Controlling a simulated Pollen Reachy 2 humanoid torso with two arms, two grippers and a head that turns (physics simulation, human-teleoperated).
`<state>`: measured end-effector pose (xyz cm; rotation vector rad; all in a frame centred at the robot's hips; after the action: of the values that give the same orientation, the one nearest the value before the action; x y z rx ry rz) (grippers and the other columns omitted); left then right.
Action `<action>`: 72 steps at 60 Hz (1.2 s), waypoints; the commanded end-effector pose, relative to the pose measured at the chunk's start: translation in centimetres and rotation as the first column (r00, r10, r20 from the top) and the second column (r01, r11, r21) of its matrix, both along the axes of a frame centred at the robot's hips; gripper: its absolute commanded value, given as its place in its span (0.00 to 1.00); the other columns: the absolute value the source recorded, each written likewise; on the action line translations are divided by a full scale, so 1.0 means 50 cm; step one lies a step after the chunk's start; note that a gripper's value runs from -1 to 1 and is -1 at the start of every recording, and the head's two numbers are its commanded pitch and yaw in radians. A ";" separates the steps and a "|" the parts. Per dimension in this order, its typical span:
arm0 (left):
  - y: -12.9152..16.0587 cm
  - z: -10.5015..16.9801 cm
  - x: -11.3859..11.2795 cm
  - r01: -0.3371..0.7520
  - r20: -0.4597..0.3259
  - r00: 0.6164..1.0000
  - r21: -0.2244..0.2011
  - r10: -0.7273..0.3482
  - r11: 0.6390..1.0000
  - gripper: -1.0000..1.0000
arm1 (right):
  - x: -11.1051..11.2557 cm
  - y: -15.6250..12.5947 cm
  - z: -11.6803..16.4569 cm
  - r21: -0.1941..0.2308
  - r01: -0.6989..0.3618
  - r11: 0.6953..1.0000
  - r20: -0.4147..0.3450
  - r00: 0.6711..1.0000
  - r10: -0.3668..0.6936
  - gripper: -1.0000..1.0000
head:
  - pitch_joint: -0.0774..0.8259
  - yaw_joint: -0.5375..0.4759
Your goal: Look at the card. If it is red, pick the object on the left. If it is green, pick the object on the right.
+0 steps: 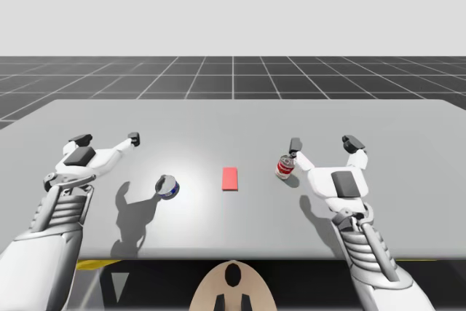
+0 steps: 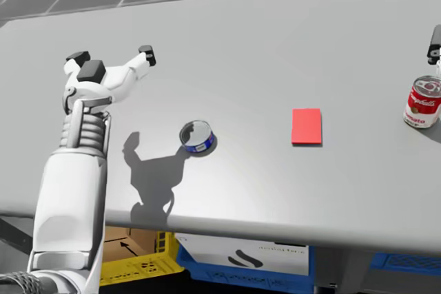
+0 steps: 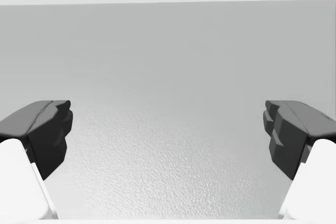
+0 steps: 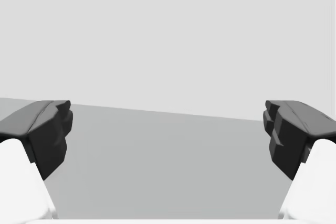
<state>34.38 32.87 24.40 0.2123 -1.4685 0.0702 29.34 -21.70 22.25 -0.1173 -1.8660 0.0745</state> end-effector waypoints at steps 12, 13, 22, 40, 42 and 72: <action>-0.011 0.011 -0.013 0.024 0.009 1.000 -0.017 -0.024 1.000 0.00 | -0.002 0.012 -0.008 0.026 -0.002 1.000 -0.012 1.000 0.002 0.00 | 0.88 0.88; -0.012 0.013 -0.014 0.025 0.010 1.000 -0.022 -0.025 0.999 0.00 | -0.002 0.012 -0.008 0.026 -0.002 1.000 -0.013 1.000 0.002 0.00 | 0.88 0.88; -0.030 0.045 -0.035 0.030 -0.042 0.999 -0.080 -0.034 0.996 0.00 | -0.003 0.010 -0.004 0.031 0.002 1.000 -0.007 1.000 -0.001 0.00 | 0.88 0.87; -0.075 0.113 -0.168 0.205 0.003 0.979 -0.105 -0.206 0.973 0.00 | -0.002 0.009 -0.006 0.036 0.004 0.999 -0.012 1.000 -0.004 0.00 | 0.87 0.89; -0.076 0.109 -0.184 0.228 -0.021 0.973 -0.115 -0.232 0.967 0.00 | -0.002 0.009 -0.006 0.036 0.005 0.999 -0.013 1.000 -0.004 0.00 | 0.87 0.89; -0.078 -0.081 -0.309 0.400 -0.224 0.887 -0.065 -0.404 0.914 0.00 | 0.001 0.019 -0.016 0.031 -0.008 0.999 -0.024 1.000 0.009 0.00 | 0.87 0.90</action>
<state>19.76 29.34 23.16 -0.0900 -1.3062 -0.2200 29.50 -21.39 21.73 -0.1096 -1.8493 0.0701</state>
